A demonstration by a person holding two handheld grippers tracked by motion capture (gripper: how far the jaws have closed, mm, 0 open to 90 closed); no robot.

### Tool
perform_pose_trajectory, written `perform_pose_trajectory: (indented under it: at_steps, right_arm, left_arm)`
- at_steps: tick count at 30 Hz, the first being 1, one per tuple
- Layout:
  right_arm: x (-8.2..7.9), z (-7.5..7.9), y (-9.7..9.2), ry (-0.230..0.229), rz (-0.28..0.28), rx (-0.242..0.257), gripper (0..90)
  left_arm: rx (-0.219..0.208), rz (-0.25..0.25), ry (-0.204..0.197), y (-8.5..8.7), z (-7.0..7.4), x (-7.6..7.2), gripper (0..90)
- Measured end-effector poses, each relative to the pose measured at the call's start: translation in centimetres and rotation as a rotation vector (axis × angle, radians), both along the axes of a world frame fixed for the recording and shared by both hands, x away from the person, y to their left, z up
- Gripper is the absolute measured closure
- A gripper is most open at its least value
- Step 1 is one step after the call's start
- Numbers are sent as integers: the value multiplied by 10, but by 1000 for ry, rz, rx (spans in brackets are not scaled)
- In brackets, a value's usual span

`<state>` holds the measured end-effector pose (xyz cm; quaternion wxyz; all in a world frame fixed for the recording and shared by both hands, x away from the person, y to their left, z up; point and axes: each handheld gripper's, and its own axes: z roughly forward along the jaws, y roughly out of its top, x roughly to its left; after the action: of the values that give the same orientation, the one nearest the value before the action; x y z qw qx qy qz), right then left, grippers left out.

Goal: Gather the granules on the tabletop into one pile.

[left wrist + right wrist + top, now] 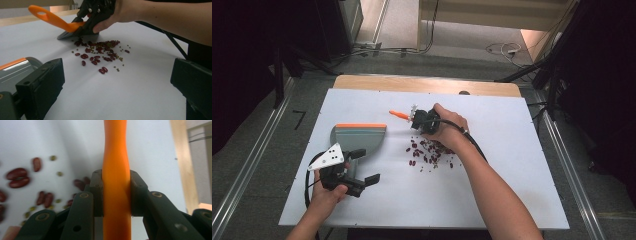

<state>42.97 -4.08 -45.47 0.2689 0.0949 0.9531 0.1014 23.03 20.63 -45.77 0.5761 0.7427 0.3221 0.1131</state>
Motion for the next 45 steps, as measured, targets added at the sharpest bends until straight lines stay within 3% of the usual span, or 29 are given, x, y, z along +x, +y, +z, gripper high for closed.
perform_pose_trajectory:
  at_steps: [4,6,16,25,34,36,39,45]
  right_arm:
    - [-8,0,-1,50,11,37,681]
    - [-16,-2,0,59,31,30,680]
    - [-45,-3,1,98,119,22,673]
    - [-65,-4,-8,118,153,31,670]
    - [-83,-2,-13,141,203,0,669]
    - [-84,-2,-13,124,208,-2,670]
    - [-84,4,-15,44,204,11,676]
    - [-74,22,-20,10,159,55,682]
  left_arm:
    - [3,-4,-1,-2,0,0,0]
    - [3,-3,-1,-2,0,0,0]
    - [8,-5,-1,-5,-1,0,0]
    - [11,-3,-1,-3,0,-1,0]
    - [11,-1,1,-4,0,-1,0]
    - [13,-1,0,-4,0,-1,0]
    - [10,3,-4,-3,0,-1,0]
    - [8,9,-3,-1,0,0,0]
